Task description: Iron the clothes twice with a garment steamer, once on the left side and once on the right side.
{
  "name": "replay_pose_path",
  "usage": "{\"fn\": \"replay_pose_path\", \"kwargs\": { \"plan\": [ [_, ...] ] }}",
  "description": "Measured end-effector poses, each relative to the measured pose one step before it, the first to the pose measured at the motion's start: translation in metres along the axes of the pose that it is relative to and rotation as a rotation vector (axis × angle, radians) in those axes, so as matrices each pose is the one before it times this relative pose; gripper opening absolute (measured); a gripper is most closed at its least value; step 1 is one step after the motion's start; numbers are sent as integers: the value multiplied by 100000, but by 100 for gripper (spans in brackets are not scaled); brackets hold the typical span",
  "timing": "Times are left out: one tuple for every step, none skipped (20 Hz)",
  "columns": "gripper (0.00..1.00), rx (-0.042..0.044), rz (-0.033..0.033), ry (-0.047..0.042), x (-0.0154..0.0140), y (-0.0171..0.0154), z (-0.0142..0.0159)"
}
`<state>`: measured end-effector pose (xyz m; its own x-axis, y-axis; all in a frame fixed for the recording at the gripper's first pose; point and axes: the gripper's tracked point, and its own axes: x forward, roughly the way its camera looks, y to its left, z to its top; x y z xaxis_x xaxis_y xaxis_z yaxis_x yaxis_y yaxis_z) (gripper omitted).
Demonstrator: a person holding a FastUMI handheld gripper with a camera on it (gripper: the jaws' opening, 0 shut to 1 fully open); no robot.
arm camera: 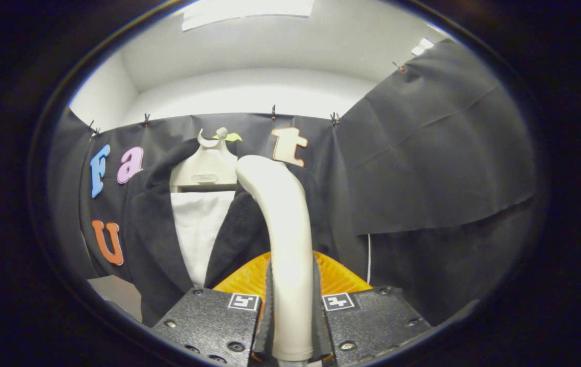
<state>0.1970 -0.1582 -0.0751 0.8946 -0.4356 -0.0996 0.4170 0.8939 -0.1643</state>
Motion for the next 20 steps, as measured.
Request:
{"fn": "replay_pose_path", "kwargs": {
  "plan": [
    [32, -111, 741, 54, 477, 37, -35],
    [32, -87, 425, -71, 457, -83, -125],
    [32, -997, 232, 1343, 283, -94, -559],
    [32, 350, 137, 567, 87, -66, -689],
    [32, -833, -386, -792, -112, -273, -341],
    [32, -1165, -520, 851, -213, -259, -636],
    [32, -258, 94, 1268, -510, -77, -836],
    [32, 73, 111, 1158, -473, 80, -786],
    [32, -215, 7, 1359, -520, -148, -773],
    [32, 513, 247, 1460, -412, -142, -757],
    [32, 703, 11, 1793, -598, -101, -1030],
    [32, 259, -459, 1956, -323, -110, -925],
    [32, -168, -732, 2090, -405, -199, -1113],
    [32, -180, -690, 1755, -264, -175, -956],
    [32, -178, -617, 1271, -322, -193, -733],
    [32, 322, -925, 1181, -279, -230, -787],
    [32, 1416, -1236, 1569, -388, -127, -897],
    [32, 527, -142, 1248, -324, 35, -903],
    [32, -321, -399, 1119, -325, -57, -996],
    [32, -1126, -399, 1271, -247, -224, -954]
  ]
}}
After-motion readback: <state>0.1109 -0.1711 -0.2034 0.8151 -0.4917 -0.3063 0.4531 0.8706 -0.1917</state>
